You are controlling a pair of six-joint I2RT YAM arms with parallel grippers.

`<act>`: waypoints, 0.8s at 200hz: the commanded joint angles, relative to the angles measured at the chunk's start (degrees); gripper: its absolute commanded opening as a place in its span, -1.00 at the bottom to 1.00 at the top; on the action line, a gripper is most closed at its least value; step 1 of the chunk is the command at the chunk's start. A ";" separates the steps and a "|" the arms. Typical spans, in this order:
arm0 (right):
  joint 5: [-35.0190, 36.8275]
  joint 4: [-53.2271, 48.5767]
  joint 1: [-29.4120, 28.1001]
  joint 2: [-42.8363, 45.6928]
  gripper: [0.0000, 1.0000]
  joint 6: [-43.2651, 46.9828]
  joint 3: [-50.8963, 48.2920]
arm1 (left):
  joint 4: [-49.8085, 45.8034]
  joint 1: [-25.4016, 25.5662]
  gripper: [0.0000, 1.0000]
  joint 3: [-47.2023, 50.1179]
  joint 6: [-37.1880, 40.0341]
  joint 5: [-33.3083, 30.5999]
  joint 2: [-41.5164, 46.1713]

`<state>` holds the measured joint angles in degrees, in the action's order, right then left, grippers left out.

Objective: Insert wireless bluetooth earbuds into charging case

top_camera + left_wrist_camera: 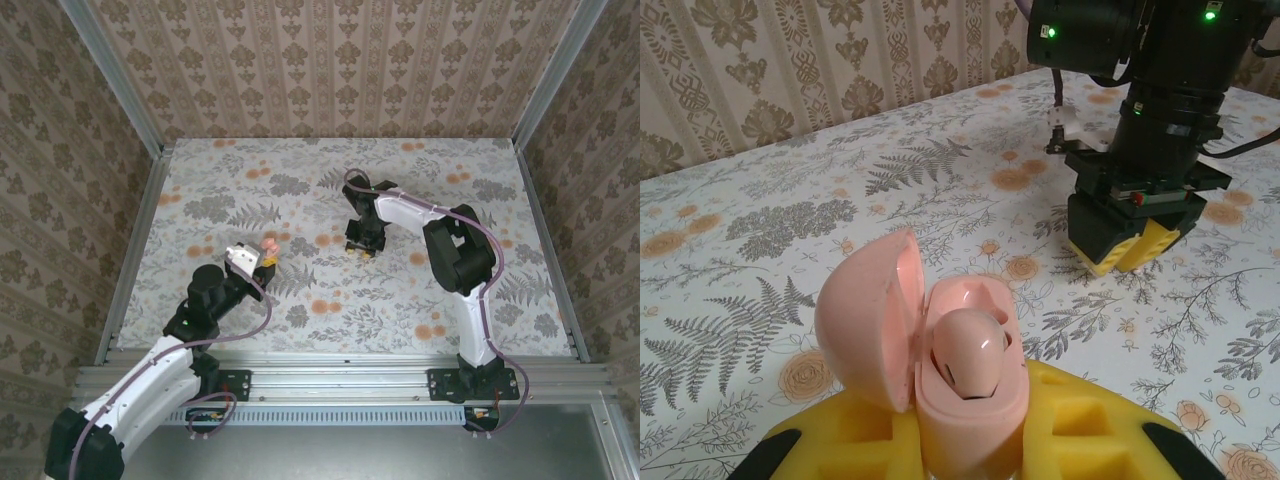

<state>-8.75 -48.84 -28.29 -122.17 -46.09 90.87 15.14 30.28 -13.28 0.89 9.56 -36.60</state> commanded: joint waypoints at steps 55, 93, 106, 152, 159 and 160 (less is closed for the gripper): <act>2.34 -7.60 -0.82 2.37 -0.39 2.03 -1.37 | -0.94 -0.30 -0.82 -1.00 -0.09 0.19 0.26; 0.92 -7.21 -1.41 2.97 -0.38 2.23 -1.37 | -0.68 -0.31 -0.82 -1.81 -0.01 1.04 -1.43; 0.74 -7.68 -1.66 3.25 -0.37 2.47 -0.79 | -0.72 -0.31 -0.82 -1.90 -0.04 1.25 -1.90; 1.37 -10.85 -1.68 4.61 -0.36 4.52 2.42 | -0.59 -0.31 -0.82 -2.28 0.04 1.32 -2.07; 1.48 -11.47 -1.68 4.96 -0.36 4.93 3.03 | -0.59 -0.31 -0.82 -2.13 -0.01 1.34 -2.16; 1.56 -11.55 -1.68 4.99 -0.36 4.99 3.15 | -0.61 -0.31 -0.82 -2.12 -0.01 1.34 -2.20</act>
<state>-7.70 -56.16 -29.69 -120.92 -43.16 91.09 14.06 30.28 -13.54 0.89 9.85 -38.68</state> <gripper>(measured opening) 0.320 0.194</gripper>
